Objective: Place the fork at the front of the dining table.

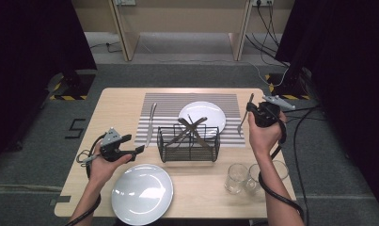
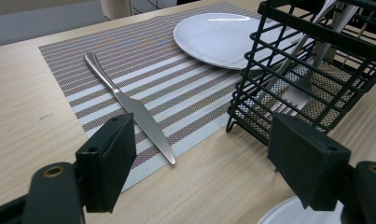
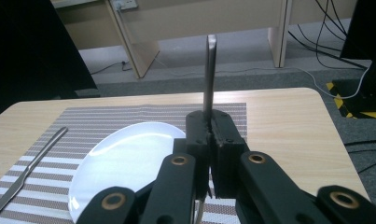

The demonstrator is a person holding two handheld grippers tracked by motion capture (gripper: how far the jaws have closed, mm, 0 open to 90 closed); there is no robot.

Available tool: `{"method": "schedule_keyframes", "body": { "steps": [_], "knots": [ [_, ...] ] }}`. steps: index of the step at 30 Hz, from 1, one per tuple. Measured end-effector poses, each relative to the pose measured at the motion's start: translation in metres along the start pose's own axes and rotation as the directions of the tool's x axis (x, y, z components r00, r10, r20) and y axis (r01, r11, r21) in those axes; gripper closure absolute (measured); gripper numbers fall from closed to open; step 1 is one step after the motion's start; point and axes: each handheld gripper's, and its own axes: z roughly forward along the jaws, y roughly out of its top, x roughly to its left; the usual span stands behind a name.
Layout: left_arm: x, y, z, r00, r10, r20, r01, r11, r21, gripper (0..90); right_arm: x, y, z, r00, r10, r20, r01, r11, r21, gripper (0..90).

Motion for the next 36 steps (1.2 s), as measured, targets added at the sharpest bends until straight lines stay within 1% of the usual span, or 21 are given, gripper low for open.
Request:
{"method": "schedule_keyframes", "body": {
  "steps": [36],
  "knots": [
    [0.0, 0.0, 0.0, 1.0, 0.0, 0.001, 0.0, 1.0, 0.001, 23.3, -0.004, -0.003, 0.015, 0.9998, 0.005, 0.021, -0.005, 0.999, 0.043, 87.2]
  ]
}}
